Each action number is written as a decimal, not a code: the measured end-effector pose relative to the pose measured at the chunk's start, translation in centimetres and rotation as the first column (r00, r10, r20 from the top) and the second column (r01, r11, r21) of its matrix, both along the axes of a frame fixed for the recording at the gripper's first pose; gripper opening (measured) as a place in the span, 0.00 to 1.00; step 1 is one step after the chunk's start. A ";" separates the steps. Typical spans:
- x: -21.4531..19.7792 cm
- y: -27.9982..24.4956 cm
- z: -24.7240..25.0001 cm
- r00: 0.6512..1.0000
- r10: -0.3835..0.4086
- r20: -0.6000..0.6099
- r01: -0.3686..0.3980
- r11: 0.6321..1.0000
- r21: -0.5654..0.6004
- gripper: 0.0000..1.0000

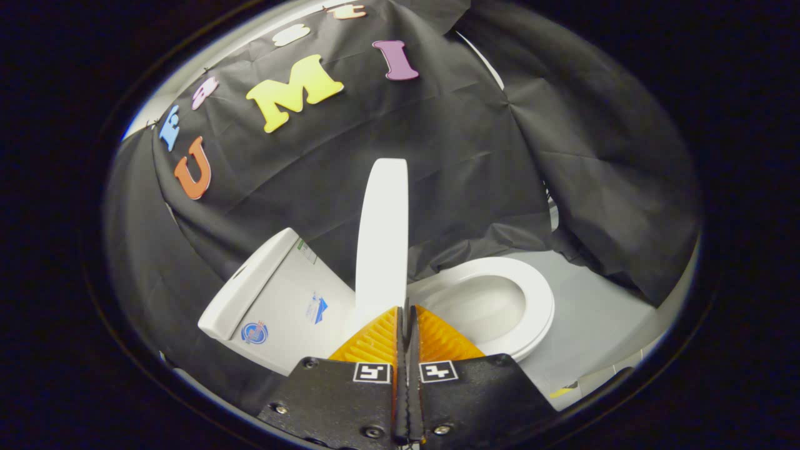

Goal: Open the toilet lid.

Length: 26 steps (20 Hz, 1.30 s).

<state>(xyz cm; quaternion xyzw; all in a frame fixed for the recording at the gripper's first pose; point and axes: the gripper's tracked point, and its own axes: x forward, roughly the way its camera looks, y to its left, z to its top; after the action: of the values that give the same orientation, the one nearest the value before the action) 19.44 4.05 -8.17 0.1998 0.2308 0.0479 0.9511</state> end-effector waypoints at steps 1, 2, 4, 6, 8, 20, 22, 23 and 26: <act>0.1 0.4 0.2 1.000 0.005 0.006 -0.005 1.000 -0.010 0.04; 0.0 0.7 0.4 1.000 0.009 0.013 -0.009 1.000 -0.023 0.04; -0.3 1.4 0.7 1.000 0.016 0.023 -0.015 0.999 -0.047 0.05; -0.2 2.2 1.0 0.999 0.027 0.028 -0.025 0.998 -0.065 0.05; -0.3 2.5 1.2 0.999 0.037 0.031 -0.034 0.996 -0.081 0.05; -0.6 6.4 2.6 0.998 0.059 0.015 -0.056 0.990 -0.132 0.07; -0.5 7.1 2.7 0.998 0.062 0.014 -0.059 0.989 -0.137 0.08; -0.6 7.4 2.8 0.998 0.060 0.015 -0.058 0.988 -0.144 0.08; -0.7 8.4 3.1 0.997 0.076 0.017 -0.072 0.983 -0.172 0.08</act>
<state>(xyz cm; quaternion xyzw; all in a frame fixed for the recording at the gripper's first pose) 18.77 12.48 -5.10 0.1081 0.2300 0.0657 0.9649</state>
